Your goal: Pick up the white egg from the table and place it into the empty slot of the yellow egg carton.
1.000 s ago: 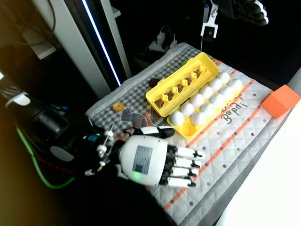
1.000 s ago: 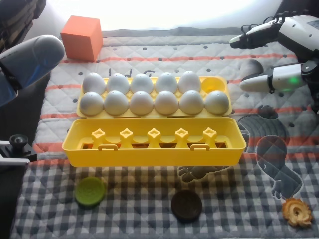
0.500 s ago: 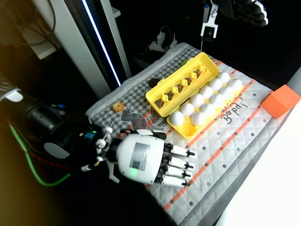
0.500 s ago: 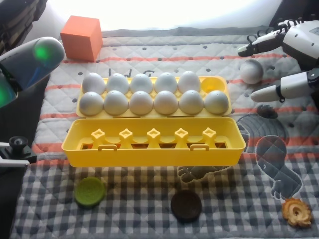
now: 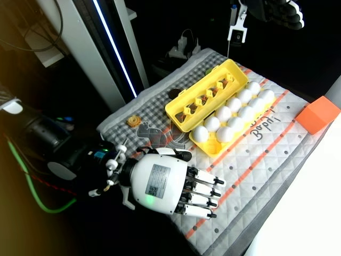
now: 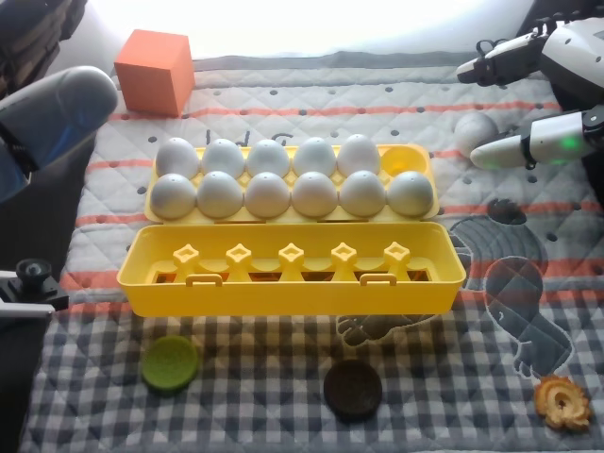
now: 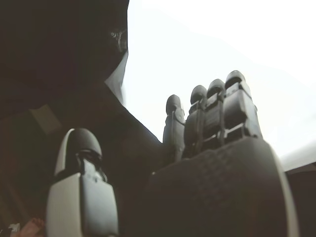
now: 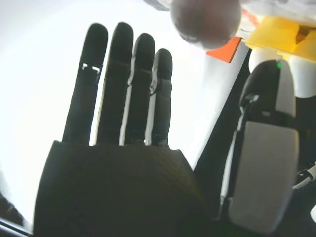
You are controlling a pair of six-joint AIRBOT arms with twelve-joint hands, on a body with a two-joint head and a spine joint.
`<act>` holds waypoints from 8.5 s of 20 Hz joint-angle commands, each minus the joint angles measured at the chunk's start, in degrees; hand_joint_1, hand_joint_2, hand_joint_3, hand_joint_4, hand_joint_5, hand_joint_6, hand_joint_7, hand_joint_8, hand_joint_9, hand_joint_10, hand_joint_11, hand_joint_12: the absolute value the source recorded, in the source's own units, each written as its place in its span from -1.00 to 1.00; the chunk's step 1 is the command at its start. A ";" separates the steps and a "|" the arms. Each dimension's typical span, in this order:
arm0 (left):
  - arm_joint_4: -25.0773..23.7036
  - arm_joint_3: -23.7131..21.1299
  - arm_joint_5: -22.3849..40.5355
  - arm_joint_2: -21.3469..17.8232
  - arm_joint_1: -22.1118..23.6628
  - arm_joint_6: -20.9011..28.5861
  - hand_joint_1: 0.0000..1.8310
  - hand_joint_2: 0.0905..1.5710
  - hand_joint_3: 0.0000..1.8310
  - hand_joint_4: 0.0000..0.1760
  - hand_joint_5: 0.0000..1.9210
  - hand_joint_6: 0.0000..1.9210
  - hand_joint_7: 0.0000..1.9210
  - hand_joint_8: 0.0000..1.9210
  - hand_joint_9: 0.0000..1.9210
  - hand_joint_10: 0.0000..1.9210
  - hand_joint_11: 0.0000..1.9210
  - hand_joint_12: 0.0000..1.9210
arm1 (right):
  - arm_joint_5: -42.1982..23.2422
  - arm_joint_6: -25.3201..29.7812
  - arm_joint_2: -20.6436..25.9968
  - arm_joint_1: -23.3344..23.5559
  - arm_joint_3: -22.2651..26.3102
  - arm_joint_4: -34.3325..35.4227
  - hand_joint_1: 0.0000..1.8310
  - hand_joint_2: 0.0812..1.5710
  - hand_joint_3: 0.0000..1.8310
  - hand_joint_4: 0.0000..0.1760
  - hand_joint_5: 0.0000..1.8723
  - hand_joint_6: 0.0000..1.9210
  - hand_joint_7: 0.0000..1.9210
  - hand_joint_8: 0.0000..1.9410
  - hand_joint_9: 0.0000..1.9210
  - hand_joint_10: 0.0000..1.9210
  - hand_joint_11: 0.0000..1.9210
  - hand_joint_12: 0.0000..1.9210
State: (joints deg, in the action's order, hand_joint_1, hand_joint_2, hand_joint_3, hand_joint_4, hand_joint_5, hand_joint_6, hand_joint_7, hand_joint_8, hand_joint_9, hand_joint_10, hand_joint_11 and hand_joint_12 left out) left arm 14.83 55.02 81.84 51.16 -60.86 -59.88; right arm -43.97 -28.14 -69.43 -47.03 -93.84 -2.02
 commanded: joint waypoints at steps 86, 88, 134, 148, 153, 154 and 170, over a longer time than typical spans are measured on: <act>-1.39 -1.58 5.27 -2.56 1.89 0.54 -0.49 0.14 -1.00 0.37 -0.73 -1.00 -0.85 -0.99 -0.95 -1.00 -0.97 -0.99 | -4.83 -11.39 0.01 -1.17 3.10 14.00 0.06 0.18 -1.00 -1.00 0.00 -1.00 0.03 -0.98 0.04 -0.94 -0.64 0.54; -1.38 -1.58 5.29 -2.53 1.84 0.54 -0.48 0.15 -1.00 0.37 -0.73 -1.00 -0.85 -1.00 -0.94 -1.00 -0.96 -0.98 | -4.76 -11.39 -0.05 -1.18 3.11 13.99 0.06 0.20 -1.00 -0.97 -0.01 -1.00 0.02 -0.99 -0.01 -0.97 -0.72 0.42; -1.13 -1.63 5.61 -2.45 1.58 0.55 -0.48 0.13 -1.00 0.44 -0.72 -1.00 -0.86 -1.00 -0.93 -1.00 -0.97 -0.99 | -1.22 -7.37 0.62 1.76 1.84 4.99 0.13 0.16 -1.00 -1.00 -0.20 -1.00 -0.22 -1.00 -0.22 -0.99 -0.68 0.06; -1.08 -1.60 5.62 -2.52 1.47 0.55 -0.52 0.14 -1.00 0.22 -0.72 -1.00 -0.85 -1.00 -0.94 -1.00 -0.98 -0.99 | -1.29 -4.37 0.09 1.75 1.28 2.79 0.09 0.09 -1.00 -0.59 -0.30 -1.00 -0.35 -1.00 -0.41 -0.99 -0.65 -0.43; -1.08 -1.59 5.61 -2.52 1.46 0.55 -0.48 0.13 -1.00 0.39 -0.72 -1.00 -0.86 -1.00 -0.94 -1.00 -0.98 -0.99 | -1.26 -4.19 -0.60 1.74 1.42 2.11 0.11 0.12 -1.00 -0.46 -0.28 -1.00 -0.31 -1.00 -0.36 -1.00 -0.71 -0.21; -1.08 -1.59 5.63 -2.51 1.46 0.55 -0.48 0.12 -1.00 0.38 -0.72 -1.00 -0.85 -0.99 -0.93 -1.00 -0.98 -0.99 | -1.25 -4.19 -0.82 1.73 1.26 2.11 0.12 0.12 -1.00 -0.42 -0.28 -1.00 -0.31 -1.00 -0.36 -1.00 -0.72 -0.19; -1.08 -1.72 5.99 -2.68 1.39 0.55 -0.47 0.13 -1.00 0.41 -0.71 -1.00 -0.85 -1.00 -0.93 -1.00 -0.95 -0.98 | 0.43 -2.87 -2.40 1.50 -0.64 2.10 0.09 0.21 -1.00 -1.00 -0.13 -1.00 -0.19 -1.00 -0.29 -1.00 -0.74 -0.11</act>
State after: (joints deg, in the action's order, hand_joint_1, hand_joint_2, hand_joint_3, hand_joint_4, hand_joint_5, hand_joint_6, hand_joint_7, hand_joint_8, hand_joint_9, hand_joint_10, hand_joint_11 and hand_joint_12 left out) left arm 14.04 53.49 80.62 48.99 -59.70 -59.86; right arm -37.60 -31.29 -71.77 -45.98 -94.26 -1.10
